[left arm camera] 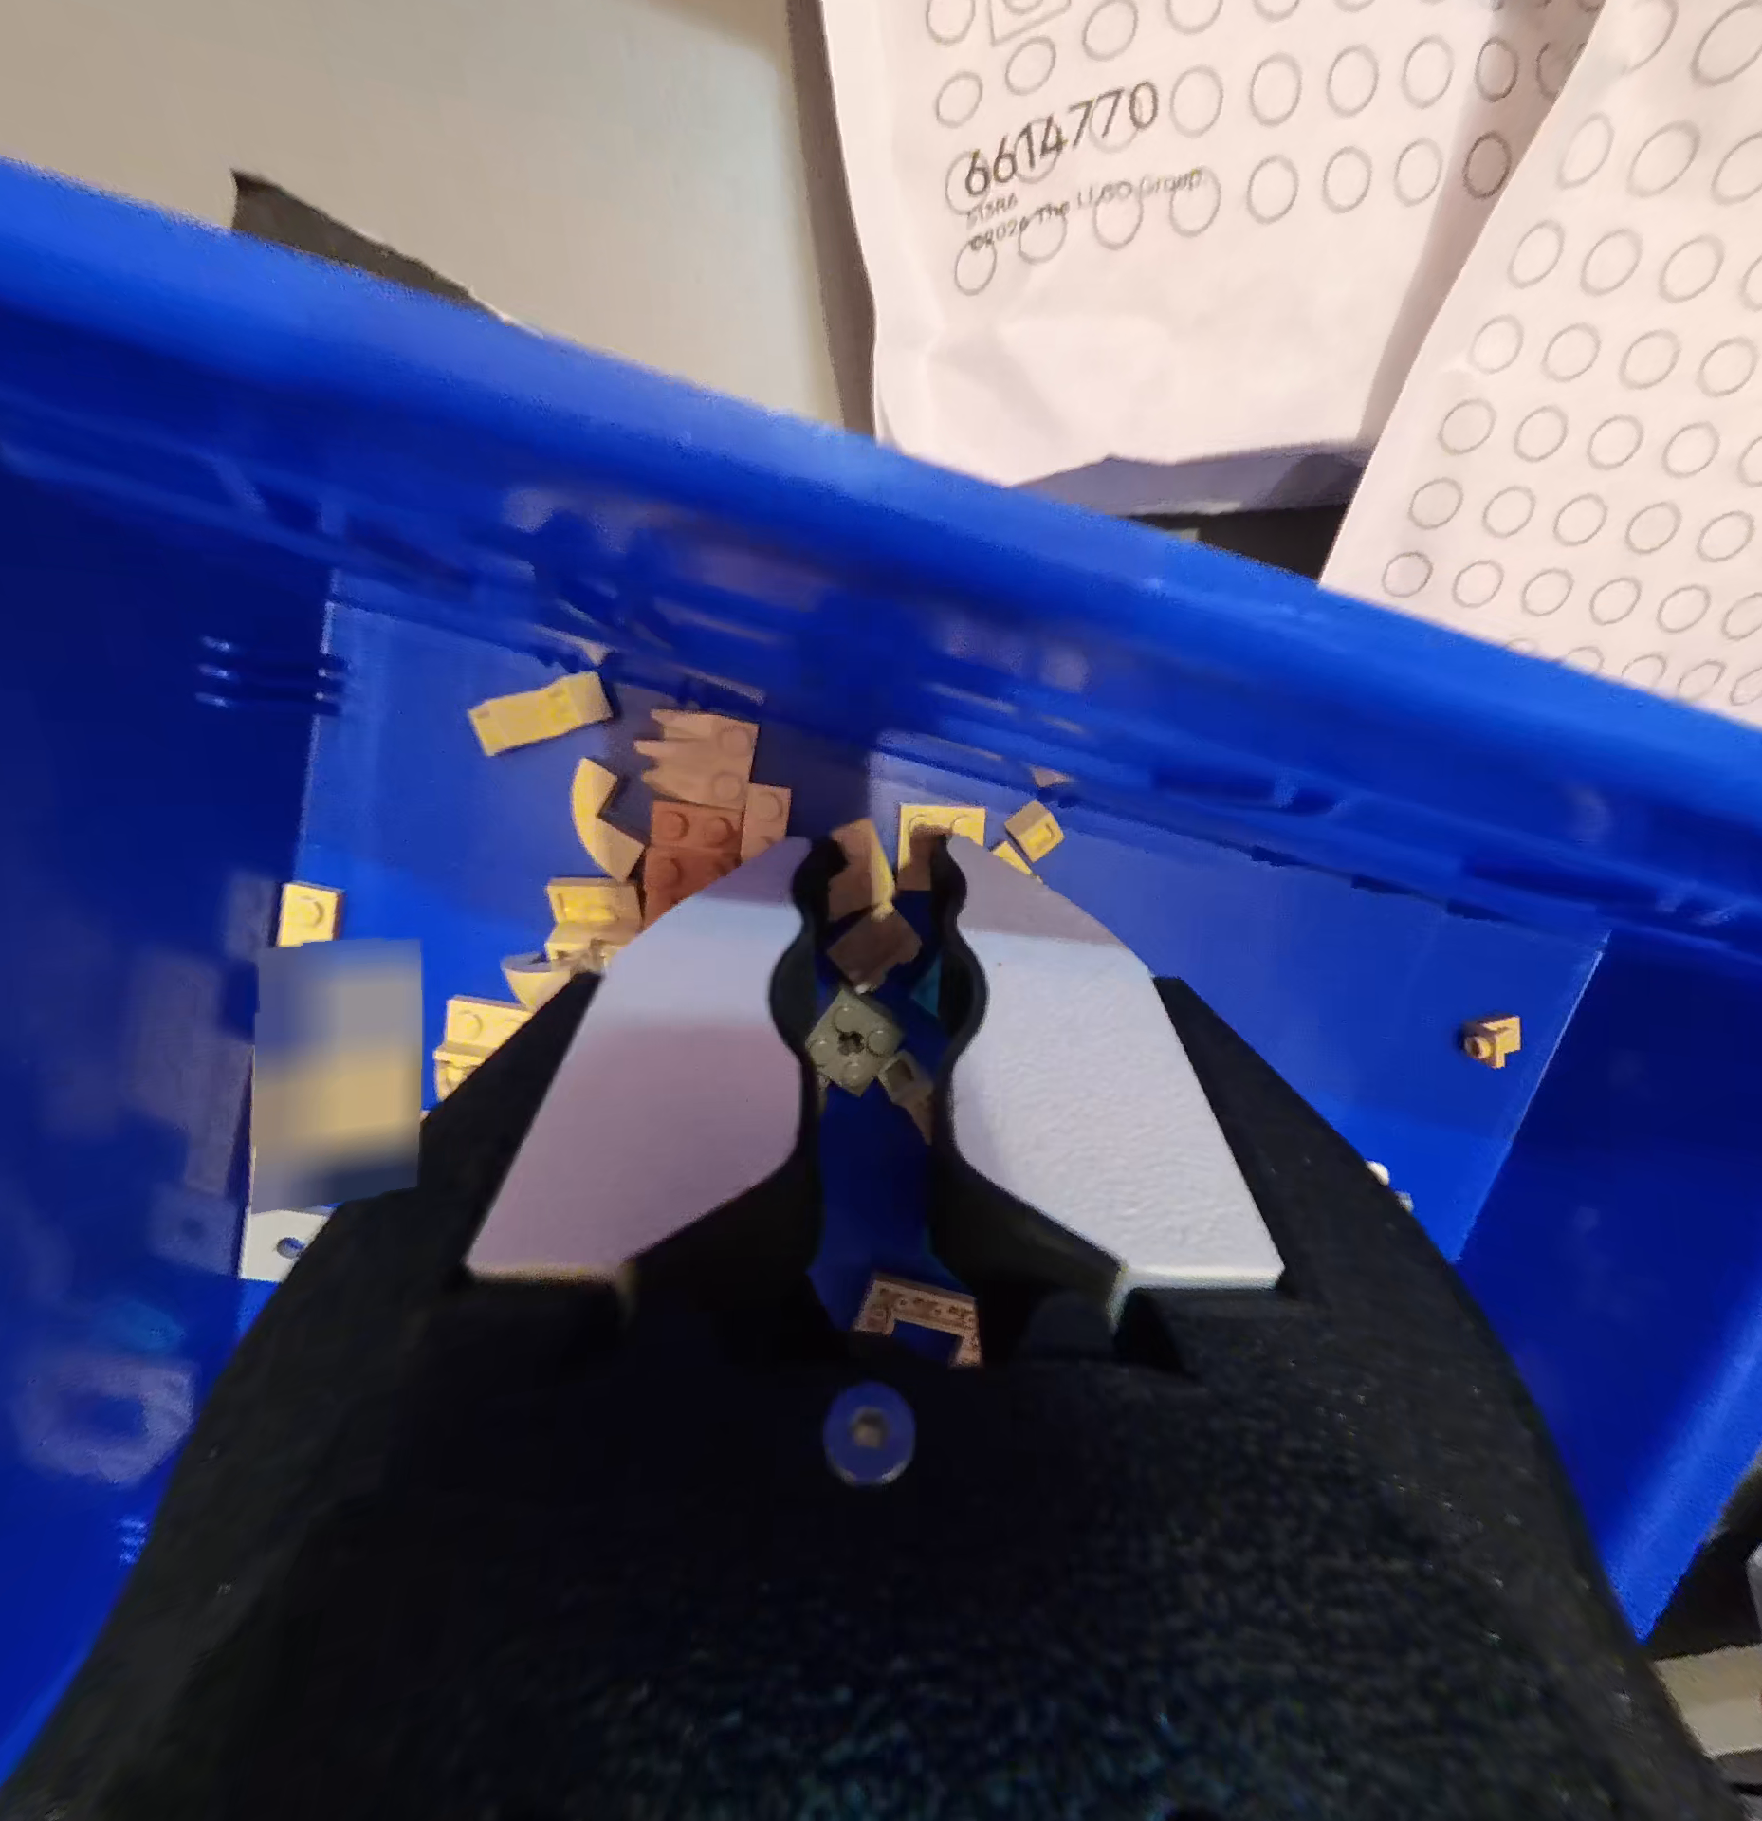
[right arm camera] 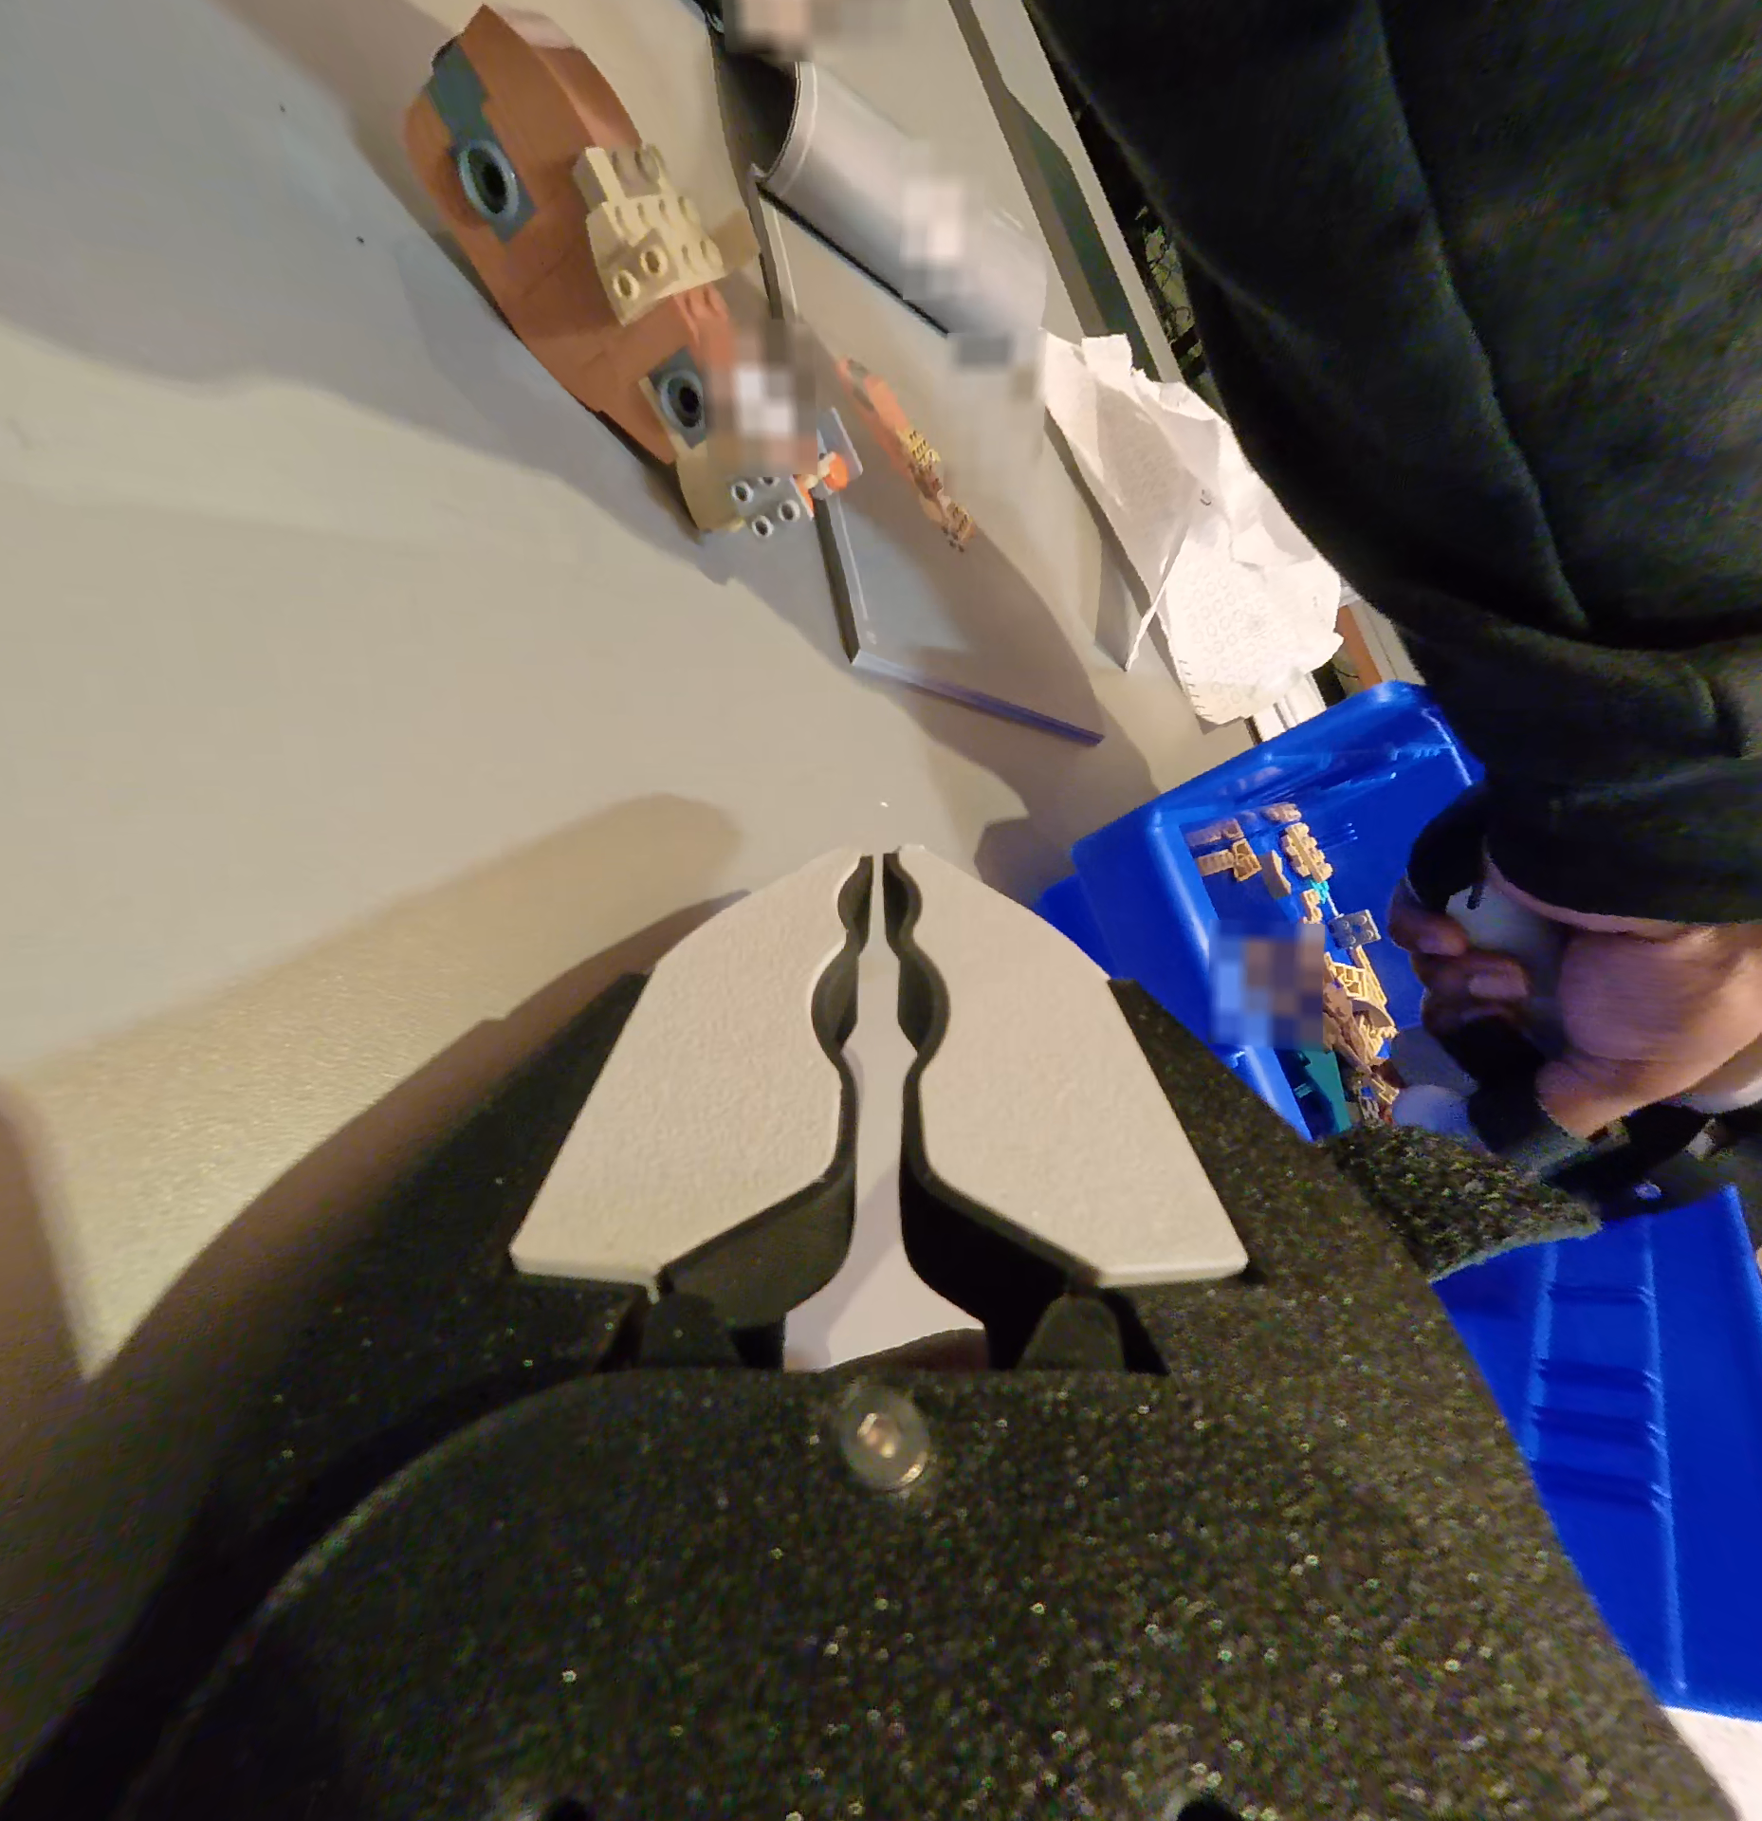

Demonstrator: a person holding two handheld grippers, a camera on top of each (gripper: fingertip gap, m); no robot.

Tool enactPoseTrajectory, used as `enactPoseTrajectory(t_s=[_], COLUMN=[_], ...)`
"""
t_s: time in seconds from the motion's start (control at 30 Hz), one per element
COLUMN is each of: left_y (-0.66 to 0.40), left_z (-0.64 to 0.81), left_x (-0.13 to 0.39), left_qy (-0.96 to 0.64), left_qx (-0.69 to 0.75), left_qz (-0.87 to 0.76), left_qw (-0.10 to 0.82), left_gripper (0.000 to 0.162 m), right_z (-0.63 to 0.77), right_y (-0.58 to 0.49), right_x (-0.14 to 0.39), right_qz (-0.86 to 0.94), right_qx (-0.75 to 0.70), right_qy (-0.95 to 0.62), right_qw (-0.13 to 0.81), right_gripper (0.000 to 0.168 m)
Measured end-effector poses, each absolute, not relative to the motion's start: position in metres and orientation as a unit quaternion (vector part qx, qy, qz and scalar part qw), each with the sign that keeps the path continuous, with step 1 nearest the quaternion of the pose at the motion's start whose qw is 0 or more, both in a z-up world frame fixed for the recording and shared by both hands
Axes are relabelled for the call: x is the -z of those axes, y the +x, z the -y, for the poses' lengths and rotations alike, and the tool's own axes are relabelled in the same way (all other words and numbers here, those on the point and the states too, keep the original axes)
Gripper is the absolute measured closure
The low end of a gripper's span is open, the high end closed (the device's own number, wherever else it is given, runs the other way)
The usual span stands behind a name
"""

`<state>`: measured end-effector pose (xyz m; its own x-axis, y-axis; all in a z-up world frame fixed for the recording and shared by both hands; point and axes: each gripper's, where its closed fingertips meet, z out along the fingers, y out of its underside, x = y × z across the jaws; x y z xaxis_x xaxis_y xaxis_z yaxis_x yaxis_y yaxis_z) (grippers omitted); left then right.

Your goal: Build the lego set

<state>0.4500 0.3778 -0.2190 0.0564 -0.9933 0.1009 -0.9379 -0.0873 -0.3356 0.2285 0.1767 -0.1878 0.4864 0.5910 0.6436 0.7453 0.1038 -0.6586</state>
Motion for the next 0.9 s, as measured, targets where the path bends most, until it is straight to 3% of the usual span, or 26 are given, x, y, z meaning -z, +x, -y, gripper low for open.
enactPoseTrajectory(t_s=[0.43,0.5,0.77,0.9], left_y=[0.451,0.452,0.440,0.444], left_z=[-0.372,-0.371,-0.367,-0.370], left_x=[0.216,0.210,0.203,0.206], left_qy=[-0.718,-0.716,-0.704,-0.702], left_qx=[0.180,0.189,0.170,0.149], left_qz=[-0.668,-0.667,-0.682,-0.686], left_qw=[0.081,0.086,0.102,0.120], left_gripper=[0.150,0.162,0.162,0.148], right_z=[-0.177,-0.177,-0.176,-0.177], right_y=[0.229,0.229,0.228,0.229], right_x=[0.187,0.187,0.188,0.188], right_qz=[0.501,0.500,0.504,0.501], right_qx=[0.069,0.068,0.073,0.072], right_qy=[-0.666,-0.666,-0.664,-0.666], right_qw=[0.549,0.550,0.548,0.548], right_gripper=[0.166,0.166,0.166,0.166])
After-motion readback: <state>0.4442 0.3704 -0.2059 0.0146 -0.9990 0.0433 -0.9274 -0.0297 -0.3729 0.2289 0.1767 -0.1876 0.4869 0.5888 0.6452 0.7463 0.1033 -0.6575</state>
